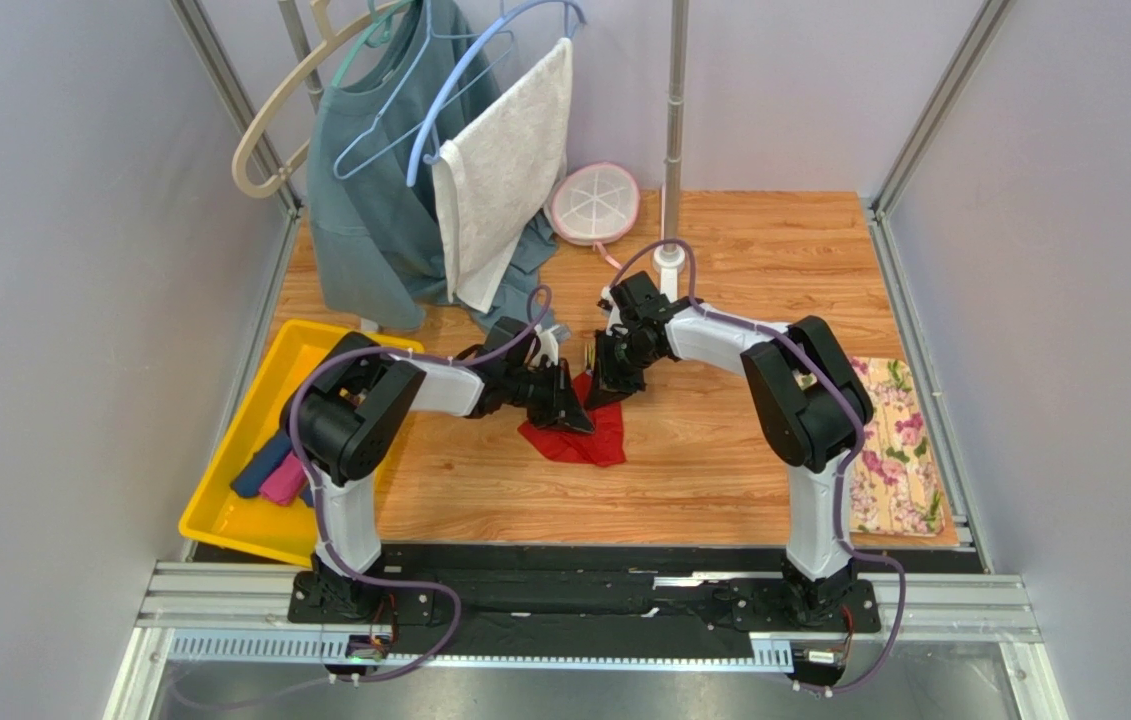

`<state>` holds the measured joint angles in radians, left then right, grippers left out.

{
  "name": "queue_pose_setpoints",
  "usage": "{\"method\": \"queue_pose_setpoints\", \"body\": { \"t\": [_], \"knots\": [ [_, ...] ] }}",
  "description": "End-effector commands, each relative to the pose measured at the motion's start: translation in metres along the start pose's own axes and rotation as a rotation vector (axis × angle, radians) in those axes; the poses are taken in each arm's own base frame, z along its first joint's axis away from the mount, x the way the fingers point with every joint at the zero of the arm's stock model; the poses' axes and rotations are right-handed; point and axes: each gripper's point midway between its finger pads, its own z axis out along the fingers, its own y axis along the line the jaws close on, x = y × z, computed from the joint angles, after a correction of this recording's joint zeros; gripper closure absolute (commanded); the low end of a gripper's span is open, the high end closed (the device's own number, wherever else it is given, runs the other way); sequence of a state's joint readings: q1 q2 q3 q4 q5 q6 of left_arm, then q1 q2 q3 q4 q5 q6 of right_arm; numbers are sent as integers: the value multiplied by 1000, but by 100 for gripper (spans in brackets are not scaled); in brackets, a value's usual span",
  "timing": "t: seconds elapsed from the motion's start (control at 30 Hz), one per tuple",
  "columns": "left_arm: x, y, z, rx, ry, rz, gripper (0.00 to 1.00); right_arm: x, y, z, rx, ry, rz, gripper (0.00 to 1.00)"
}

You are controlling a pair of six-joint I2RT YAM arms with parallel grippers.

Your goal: Place the utensils on the paper napkin and roll it up

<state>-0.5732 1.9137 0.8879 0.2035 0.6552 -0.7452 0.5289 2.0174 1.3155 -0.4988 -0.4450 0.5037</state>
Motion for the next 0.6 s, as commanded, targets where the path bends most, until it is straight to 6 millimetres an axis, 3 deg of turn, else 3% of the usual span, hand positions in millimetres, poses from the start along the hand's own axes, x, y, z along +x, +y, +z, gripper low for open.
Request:
{"method": "queue_pose_setpoints", "body": {
  "t": [0.0, 0.1, 0.27, 0.37, 0.57],
  "knots": [
    [-10, 1, -15, -14, -80, 26, 95, 0, -32, 19, 126, -12, -5, 100],
    [-12, -18, -24, 39, -88, 43, 90, 5, -40, 24, 140, 6, 2, 100],
    [-7, -26, -27, 53, -70, 39, 86, 7, -42, 26, 144, 14, 14, 100],
    [-3, -20, -23, 36, -57, 36, 86, 5, -38, 27, 132, 11, 17, 100],
    [15, 28, -16, -118, 1, -62, 100, -9, -16, 17, 63, -1, -1, 100]
  ]
}}
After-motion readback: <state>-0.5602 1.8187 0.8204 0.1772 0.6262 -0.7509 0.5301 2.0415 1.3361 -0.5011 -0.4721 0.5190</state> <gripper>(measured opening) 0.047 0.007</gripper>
